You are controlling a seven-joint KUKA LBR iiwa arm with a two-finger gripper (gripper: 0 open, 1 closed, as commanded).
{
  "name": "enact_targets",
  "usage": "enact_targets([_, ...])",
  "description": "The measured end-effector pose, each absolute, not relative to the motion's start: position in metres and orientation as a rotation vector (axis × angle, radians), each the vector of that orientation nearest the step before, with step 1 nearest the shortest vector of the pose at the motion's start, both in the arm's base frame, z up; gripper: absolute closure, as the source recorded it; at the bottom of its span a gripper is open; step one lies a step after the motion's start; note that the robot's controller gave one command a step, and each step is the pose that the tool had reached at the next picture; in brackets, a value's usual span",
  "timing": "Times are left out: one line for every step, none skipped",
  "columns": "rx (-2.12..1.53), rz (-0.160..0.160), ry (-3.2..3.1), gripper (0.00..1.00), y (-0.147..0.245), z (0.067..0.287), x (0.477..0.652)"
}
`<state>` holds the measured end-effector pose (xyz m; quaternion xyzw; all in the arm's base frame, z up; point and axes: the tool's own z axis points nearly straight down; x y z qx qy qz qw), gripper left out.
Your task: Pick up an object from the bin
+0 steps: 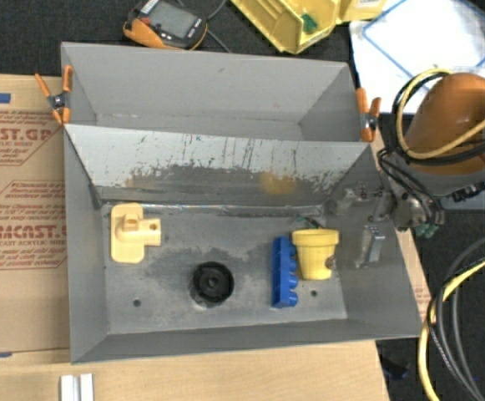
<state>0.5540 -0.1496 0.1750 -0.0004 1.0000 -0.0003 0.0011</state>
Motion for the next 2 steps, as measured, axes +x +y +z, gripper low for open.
enact_targets([-0.165,-0.001,3.134,0.00,-0.124,0.157,0.518])
enact_targets([-0.214,-0.003,3.129,0.00,-0.144,0.124,0.517])
